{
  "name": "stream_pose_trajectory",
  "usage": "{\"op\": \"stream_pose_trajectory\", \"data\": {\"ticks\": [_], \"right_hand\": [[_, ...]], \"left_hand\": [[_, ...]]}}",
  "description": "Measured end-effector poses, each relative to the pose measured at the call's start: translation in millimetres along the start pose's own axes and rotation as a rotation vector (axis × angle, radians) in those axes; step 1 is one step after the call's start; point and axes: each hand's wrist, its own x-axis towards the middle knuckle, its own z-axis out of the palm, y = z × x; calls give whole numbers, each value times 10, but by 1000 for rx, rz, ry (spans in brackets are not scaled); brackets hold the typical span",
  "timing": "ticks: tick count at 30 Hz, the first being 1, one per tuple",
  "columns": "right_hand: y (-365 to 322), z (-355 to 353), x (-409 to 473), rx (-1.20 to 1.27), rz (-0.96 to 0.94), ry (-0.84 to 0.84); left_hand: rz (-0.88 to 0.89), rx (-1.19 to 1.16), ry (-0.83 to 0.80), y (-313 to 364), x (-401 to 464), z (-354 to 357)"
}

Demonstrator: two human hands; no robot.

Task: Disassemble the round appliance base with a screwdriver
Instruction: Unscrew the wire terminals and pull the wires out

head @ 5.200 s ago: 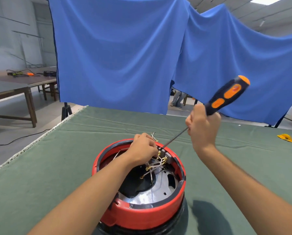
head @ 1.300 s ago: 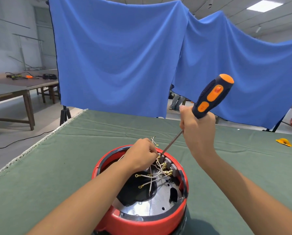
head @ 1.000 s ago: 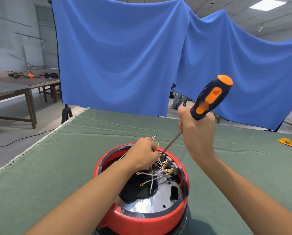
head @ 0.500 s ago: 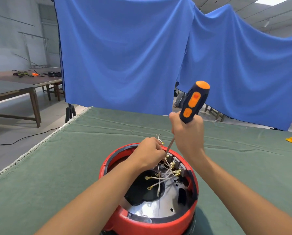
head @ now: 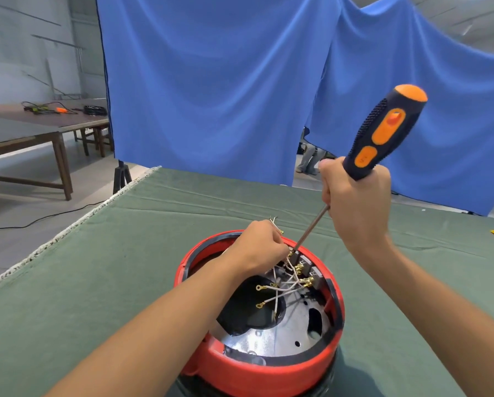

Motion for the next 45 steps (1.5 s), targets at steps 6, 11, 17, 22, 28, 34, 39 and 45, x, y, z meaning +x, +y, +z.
{"op": "stream_pose_trajectory", "data": {"ticks": [6,11,17,22,28,34,39,45], "right_hand": [[4,3,-42,16,-31,14],[8,14,-85,14,-65,0],[51,64,91,-9,70,-19],[232,78,358,56,241,-44],[417,164,650,24,476,-52],[416,108,656,45,546,-27],[216,27,301,64,245,16],[11,86,-33,5,-25,-33]], "left_hand": [[7,-11,3,8,-17,0],[0,-20,-3,17,-13,-8],[7,-29,-8,22,-17,-9],[17,-41,-27,16,-5,-6],[31,-46,-31,2,1,1],[46,-31,-22,-9,1,4],[51,-28,-13,-8,4,-1],[55,4,6,17,-19,-2]]}}
